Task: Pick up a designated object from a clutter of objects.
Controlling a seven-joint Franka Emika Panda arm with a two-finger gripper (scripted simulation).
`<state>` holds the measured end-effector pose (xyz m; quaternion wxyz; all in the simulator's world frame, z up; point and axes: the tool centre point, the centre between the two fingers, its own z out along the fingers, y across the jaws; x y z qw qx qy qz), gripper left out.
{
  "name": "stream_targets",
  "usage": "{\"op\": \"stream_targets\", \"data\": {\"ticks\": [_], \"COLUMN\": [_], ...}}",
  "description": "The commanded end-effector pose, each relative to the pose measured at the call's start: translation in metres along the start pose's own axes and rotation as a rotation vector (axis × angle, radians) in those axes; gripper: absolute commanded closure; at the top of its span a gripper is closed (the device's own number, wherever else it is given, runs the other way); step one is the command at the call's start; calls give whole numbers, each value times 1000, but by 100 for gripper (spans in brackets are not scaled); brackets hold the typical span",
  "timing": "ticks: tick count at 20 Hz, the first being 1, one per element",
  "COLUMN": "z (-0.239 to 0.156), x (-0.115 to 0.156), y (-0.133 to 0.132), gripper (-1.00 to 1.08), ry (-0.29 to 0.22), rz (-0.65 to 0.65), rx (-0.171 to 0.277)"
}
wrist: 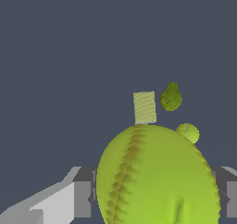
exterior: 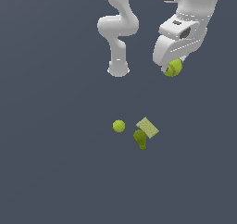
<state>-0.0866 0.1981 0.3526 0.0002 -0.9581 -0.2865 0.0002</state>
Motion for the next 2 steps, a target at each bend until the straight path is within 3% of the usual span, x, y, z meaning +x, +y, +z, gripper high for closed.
{"op": "stream_targets", "data": {"ticks": [1,2], "z": [-4,-4], "x": [-2,-2], "y": [-1,-1], "gripper": [108,108], "ry": [0,0], "rz": [0,0], "rx": [0,0]}}
